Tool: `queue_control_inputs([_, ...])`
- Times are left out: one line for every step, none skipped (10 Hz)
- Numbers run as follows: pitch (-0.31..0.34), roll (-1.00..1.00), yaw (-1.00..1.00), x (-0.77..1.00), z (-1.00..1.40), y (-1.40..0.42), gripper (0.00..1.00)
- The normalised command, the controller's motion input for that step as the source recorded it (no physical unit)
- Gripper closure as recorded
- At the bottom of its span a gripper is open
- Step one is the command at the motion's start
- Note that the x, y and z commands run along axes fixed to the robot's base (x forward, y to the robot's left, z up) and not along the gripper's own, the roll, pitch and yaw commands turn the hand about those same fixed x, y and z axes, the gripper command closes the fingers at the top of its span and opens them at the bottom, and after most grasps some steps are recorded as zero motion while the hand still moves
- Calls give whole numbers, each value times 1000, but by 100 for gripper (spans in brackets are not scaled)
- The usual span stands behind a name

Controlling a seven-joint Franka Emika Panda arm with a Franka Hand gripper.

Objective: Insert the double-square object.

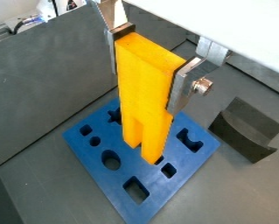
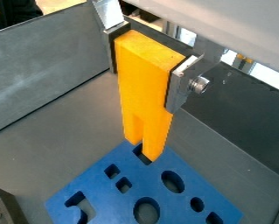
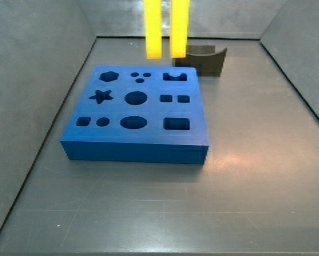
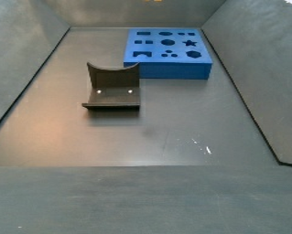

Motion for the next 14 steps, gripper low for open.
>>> queue_control_inputs([0, 0, 0, 103, 0, 34, 100])
queue_control_inputs([0, 89, 0, 309, -309, 431, 100])
queue_control_inputs([0, 64, 0, 586, -523, 711, 100])
queue_control_inputs([0, 89, 0, 797, -531, 720, 100])
queue_control_inputs([0, 127, -86, 746, -589, 97, 100])
queue_control_inputs([0, 171, -137, 623, -540, -80, 100])
queue_control_inputs([133, 223, -140, 380, -526, -146, 100])
queue_control_inputs([149, 171, -103, 149, -371, -26, 100])
queue_control_inputs([123, 116, -263, 0, -331, 0, 100])
queue_control_inputs([54, 50, -157, 0, -223, 0, 100])
queue_control_inputs([0, 0, 0, 0, -114, 0, 100])
queue_control_inputs([-16, 0, 74, -46, -120, -109, 100])
queue_control_inputs([-46, 0, 63, -157, -297, -117, 100])
queue_control_inputs([-179, 0, 137, -377, -340, -123, 100])
